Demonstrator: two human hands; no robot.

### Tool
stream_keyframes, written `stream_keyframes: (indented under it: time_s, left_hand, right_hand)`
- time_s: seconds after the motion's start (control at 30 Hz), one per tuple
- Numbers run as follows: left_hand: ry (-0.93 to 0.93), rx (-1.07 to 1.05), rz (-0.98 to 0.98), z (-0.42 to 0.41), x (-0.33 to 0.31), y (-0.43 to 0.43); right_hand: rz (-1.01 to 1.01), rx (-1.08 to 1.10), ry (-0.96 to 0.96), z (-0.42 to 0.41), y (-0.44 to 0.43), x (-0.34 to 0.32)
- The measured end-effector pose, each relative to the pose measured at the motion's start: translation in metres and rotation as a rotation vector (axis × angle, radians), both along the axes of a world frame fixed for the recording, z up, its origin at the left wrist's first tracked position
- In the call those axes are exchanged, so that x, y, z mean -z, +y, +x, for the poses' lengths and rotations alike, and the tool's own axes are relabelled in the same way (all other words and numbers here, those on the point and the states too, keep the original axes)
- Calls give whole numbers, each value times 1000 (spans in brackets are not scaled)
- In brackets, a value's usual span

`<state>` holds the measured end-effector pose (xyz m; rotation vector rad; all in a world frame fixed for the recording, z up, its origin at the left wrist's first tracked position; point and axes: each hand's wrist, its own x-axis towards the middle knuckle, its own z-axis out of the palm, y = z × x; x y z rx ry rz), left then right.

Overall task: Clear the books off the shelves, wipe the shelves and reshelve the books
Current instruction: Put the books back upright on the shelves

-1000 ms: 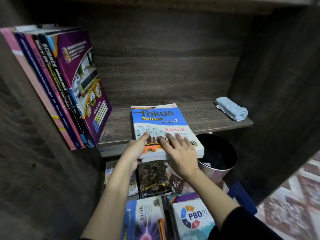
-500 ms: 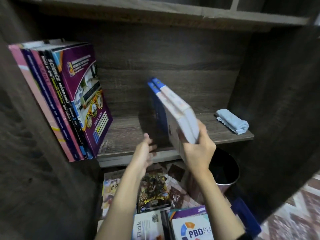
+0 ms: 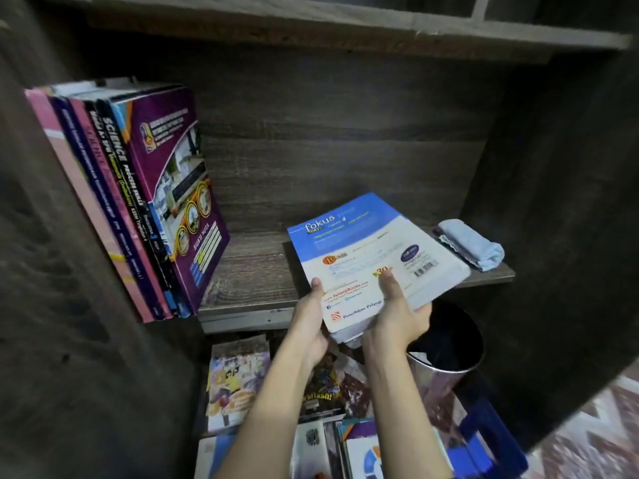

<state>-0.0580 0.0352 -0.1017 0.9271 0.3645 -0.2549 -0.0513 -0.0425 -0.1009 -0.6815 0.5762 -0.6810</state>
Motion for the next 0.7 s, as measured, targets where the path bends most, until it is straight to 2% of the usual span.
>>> stream_keyframes:
  time_s: [0.17,0.3,0.47,0.7]
  left_hand:
    - [16,-28,84,2,8,5]
    - [37,-12,80,5,10,11]
    - [45,45,148,6,12,19]
    - [-29,-76,364,9,8,8]
  right_hand:
    - [208,19,85,6,6,20]
    - [315,15,123,12,18,32]
    - [346,-38,130,13,24,34]
    - [250,-197,265,6,7,35]
